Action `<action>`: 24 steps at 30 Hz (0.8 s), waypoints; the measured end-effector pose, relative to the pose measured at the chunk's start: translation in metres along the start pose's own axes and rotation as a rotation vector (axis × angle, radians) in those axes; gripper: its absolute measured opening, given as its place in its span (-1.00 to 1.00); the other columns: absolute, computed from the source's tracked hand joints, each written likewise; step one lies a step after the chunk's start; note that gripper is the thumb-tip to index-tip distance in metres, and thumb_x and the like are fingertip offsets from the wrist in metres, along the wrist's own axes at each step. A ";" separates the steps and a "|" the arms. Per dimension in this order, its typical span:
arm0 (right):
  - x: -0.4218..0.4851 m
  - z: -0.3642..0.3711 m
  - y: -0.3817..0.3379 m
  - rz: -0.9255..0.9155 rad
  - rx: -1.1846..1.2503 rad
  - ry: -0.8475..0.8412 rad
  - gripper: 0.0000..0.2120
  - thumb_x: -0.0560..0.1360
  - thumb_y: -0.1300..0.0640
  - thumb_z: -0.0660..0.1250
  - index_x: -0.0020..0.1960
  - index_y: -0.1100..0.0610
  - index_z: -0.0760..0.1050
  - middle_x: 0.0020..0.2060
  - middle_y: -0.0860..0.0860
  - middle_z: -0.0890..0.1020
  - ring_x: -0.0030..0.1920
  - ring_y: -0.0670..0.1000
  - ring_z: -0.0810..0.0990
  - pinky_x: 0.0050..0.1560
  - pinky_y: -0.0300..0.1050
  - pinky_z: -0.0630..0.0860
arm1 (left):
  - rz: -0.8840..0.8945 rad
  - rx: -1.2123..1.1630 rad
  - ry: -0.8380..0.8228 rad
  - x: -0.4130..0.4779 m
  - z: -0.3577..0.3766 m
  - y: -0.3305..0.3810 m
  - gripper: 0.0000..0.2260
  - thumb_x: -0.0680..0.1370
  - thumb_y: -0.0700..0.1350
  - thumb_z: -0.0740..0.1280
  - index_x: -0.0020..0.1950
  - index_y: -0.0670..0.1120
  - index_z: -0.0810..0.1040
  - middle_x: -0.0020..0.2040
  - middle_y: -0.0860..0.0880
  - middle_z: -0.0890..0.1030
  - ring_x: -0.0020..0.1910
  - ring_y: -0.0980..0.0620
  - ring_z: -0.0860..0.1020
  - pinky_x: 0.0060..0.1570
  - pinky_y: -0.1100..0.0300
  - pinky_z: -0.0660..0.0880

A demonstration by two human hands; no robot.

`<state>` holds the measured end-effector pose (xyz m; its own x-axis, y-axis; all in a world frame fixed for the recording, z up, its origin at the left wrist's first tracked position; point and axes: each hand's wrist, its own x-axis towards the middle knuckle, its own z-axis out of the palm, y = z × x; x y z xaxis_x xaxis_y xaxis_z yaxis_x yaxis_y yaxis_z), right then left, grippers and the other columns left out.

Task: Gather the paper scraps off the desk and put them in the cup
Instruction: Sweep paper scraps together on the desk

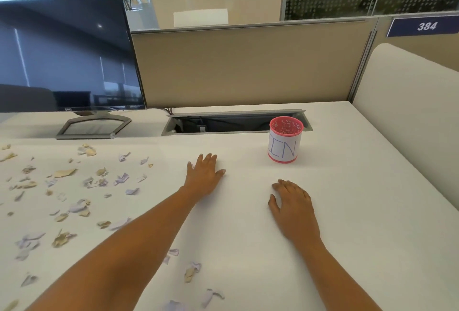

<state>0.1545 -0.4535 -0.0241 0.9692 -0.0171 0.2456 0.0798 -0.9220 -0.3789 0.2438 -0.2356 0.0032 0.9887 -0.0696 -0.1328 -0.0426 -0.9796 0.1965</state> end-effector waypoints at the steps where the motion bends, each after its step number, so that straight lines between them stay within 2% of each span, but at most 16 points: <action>1: 0.000 0.000 0.000 0.003 0.001 -0.006 -0.66 0.55 0.07 0.18 0.30 0.11 0.43 0.36 0.01 0.44 0.39 -0.01 0.35 0.42 -0.06 0.19 | -0.026 0.020 -0.011 -0.002 0.003 -0.008 -0.47 0.62 0.13 -0.03 0.53 -0.06 -0.01 0.56 -0.02 0.00 0.55 -0.04 -0.08 0.48 -0.15 -0.11; 5: 0.001 0.001 0.001 0.008 -0.009 -0.006 -0.65 0.56 0.05 0.16 0.32 0.08 0.41 0.37 -0.02 0.41 0.41 -0.03 0.32 0.42 -0.12 0.14 | -0.139 0.037 -0.004 -0.010 0.006 -0.040 -0.42 0.60 0.21 -0.09 0.53 -0.06 -0.06 0.56 0.01 -0.06 0.54 -0.01 -0.13 0.46 -0.17 -0.18; 12: 0.001 0.000 0.001 0.016 -0.009 -0.015 -0.65 0.55 0.07 0.17 0.33 0.09 0.40 0.38 0.00 0.41 0.42 -0.01 0.32 0.42 -0.10 0.15 | -0.362 0.093 0.039 -0.027 -0.006 -0.092 -0.38 0.59 0.23 -0.13 0.53 -0.12 -0.04 0.56 -0.05 -0.04 0.54 -0.05 -0.15 0.44 -0.20 -0.23; 17: 0.002 0.000 0.000 0.017 -0.027 -0.016 -0.64 0.55 0.06 0.17 0.33 0.08 0.40 0.37 -0.01 0.42 0.41 -0.01 0.33 0.41 -0.10 0.16 | -0.426 0.073 0.036 -0.040 -0.010 -0.108 -0.39 0.60 0.20 -0.10 0.53 -0.14 -0.04 0.56 -0.07 -0.02 0.54 -0.08 -0.12 0.46 -0.20 -0.16; 21: 0.001 -0.001 0.000 0.027 -0.017 -0.017 -0.64 0.55 0.06 0.18 0.33 0.09 0.40 0.37 -0.01 0.42 0.40 0.00 0.33 0.41 -0.10 0.16 | -0.393 -0.031 0.036 -0.051 -0.011 -0.111 -0.45 0.62 0.10 -0.02 0.51 -0.19 0.02 0.55 -0.11 0.02 0.54 -0.11 -0.01 0.48 -0.13 0.01; 24: 0.001 -0.001 0.000 0.020 -0.027 -0.022 -0.64 0.56 0.06 0.17 0.33 0.08 0.40 0.38 -0.01 0.41 0.41 0.00 0.32 0.42 -0.11 0.14 | -0.340 -0.055 0.027 -0.057 -0.012 -0.114 -0.54 0.64 -0.09 0.01 0.50 -0.25 0.06 0.54 -0.18 0.06 0.53 -0.11 0.04 0.49 -0.05 0.06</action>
<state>0.1549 -0.4537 -0.0226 0.9756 -0.0274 0.2180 0.0541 -0.9317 -0.3592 0.1938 -0.1178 0.0000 0.9484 0.2651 -0.1739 0.2973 -0.9341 0.1977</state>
